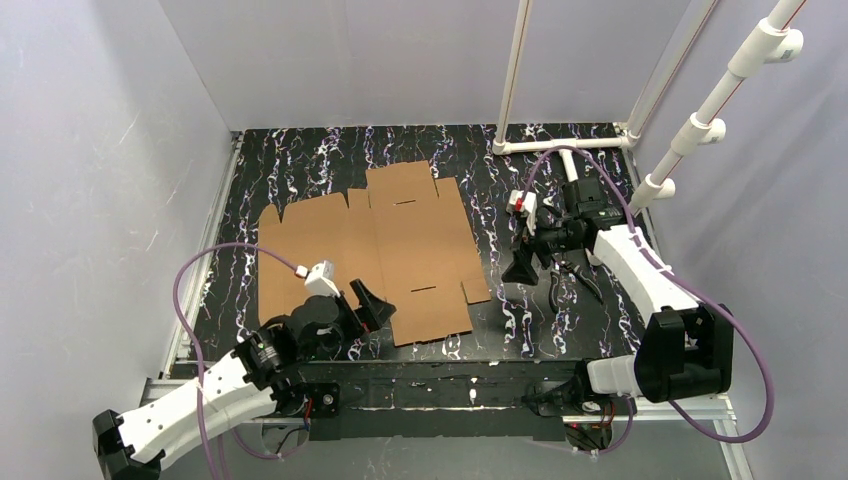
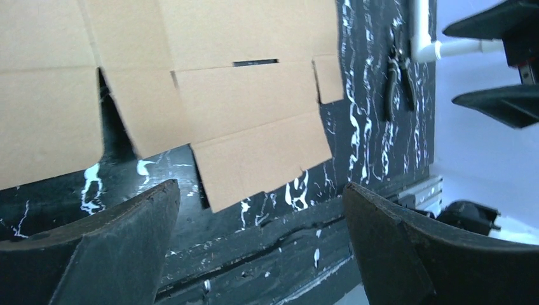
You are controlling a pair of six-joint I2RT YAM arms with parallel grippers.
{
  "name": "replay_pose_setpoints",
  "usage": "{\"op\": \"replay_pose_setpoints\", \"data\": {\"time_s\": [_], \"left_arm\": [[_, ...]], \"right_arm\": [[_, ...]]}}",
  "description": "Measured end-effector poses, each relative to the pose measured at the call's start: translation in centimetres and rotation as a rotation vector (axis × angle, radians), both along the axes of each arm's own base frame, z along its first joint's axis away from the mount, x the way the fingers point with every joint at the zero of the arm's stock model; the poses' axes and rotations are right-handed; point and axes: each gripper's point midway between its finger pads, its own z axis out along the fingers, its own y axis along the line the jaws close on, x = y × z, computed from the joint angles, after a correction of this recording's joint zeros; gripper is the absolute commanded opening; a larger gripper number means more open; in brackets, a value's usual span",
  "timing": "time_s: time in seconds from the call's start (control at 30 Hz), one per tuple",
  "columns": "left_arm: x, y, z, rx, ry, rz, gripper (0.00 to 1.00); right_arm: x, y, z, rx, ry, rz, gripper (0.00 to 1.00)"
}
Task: Fold the paper box
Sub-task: Move the product to the center of the board, then fold the paper box at the center of the board.
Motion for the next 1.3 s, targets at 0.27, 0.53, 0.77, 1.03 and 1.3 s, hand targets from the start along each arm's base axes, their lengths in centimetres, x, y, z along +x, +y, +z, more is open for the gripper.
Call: {"op": "replay_pose_setpoints", "data": {"time_s": [0.27,0.53,0.77,1.03,1.3], "left_arm": [[1.0,1.6,-2.8,-0.009,0.07,0.174,0.89],[1.6,2.1,-5.2,0.066,0.158,0.277,0.78],[2.5,2.4,-6.7,0.03,0.133,0.343,0.69],[3.3,1.8,-7.7,-0.011,0.134,0.381,0.58],[3.8,1.6,-8.2,-0.063,0.128,0.417,0.45]], "right_arm": [[-0.8,1.2,-1.6,0.046,0.025,-0.015,0.98],[-0.8,2.2,-1.4,0.1,0.013,-0.004,0.98],[-1.0,2.4,-1.8,0.113,0.015,0.002,0.98],[-1.0,2.4,-2.1,0.117,0.017,0.005,0.98],[-1.1,2.5,-2.0,0.124,0.015,0.013,0.99]]}}
